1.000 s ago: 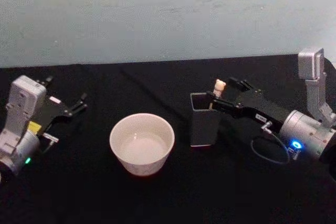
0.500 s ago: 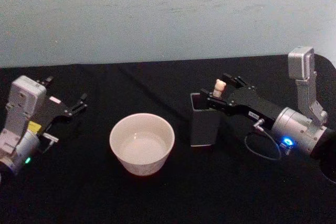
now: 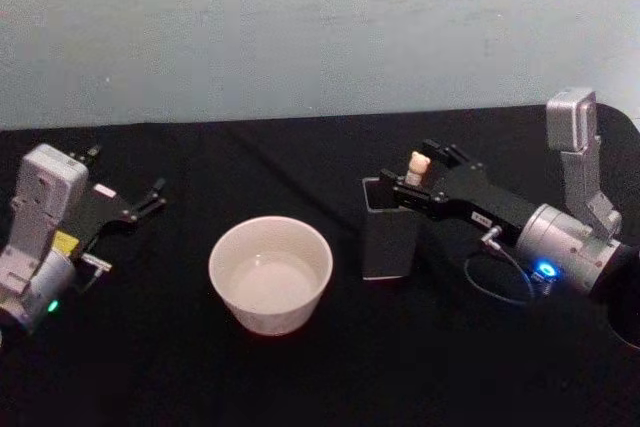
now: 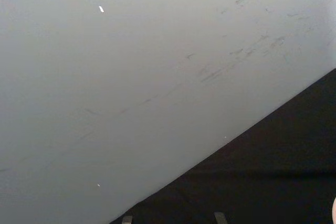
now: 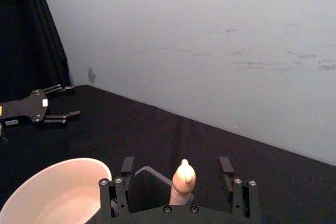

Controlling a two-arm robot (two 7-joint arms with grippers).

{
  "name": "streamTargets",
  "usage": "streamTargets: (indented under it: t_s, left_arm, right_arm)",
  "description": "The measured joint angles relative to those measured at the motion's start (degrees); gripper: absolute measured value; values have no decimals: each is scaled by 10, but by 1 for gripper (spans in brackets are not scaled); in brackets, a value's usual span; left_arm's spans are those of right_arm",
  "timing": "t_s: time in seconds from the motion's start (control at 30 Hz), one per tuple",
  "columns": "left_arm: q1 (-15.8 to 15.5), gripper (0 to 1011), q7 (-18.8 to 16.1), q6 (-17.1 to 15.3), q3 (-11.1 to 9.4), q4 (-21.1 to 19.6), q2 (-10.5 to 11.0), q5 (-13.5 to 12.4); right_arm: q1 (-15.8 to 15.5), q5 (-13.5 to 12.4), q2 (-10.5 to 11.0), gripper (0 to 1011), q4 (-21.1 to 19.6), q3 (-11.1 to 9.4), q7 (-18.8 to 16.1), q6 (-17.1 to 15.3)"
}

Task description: Pick up the stirring spoon with one hand, stir inside the cup, then place it back in its original position.

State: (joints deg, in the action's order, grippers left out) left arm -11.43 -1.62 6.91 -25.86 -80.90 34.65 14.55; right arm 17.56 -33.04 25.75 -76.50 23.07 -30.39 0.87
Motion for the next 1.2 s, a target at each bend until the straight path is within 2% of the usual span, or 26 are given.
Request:
streamTargets:
  t_s: [0.23, 0.43, 0.7, 0.8, 0.83, 0.93, 1.0, 1.03, 1.13, 1.2]
  left_arm:
    - [0, 1001, 0, 0, 0, 0, 0, 0]
    - [0, 1001, 0, 0, 0, 0, 0, 0]
    - [0, 1001, 0, 0, 0, 0, 0, 0]
    - [0, 1001, 0, 0, 0, 0, 0, 0]
    - [0, 1001, 0, 0, 0, 0, 0, 0]
    - [0, 1001, 0, 0, 0, 0, 0, 0]
    - [0, 1001, 0, 0, 0, 0, 0, 0]
    - [0, 1001, 0, 0, 0, 0, 0, 0]
    - [0, 1001, 0, 0, 0, 0, 0, 0]
    - [0, 1001, 0, 0, 0, 0, 0, 0]
  right_arm:
    - [0, 0, 0, 997, 0, 0, 0, 0]
    - [-1, 0, 1, 902, 0, 0, 1, 0]
    - [-1, -1, 1, 663, -1, 0, 1, 0]
    - [-1, -1, 1, 542, -1, 0, 1, 0]
    - [-1, -1, 1, 542, -1, 0, 1, 0]
    - [-1, -1, 1, 419, -1, 0, 1, 0]
    - [-1, -1, 1, 386, -1, 0, 1, 0]
    - [-1, -1, 1, 320, -1, 0, 1, 0]
    - [-1, -1, 1, 227, -1, 0, 1, 0]
    - [-1, -1, 1, 215, -1, 0, 1, 0]
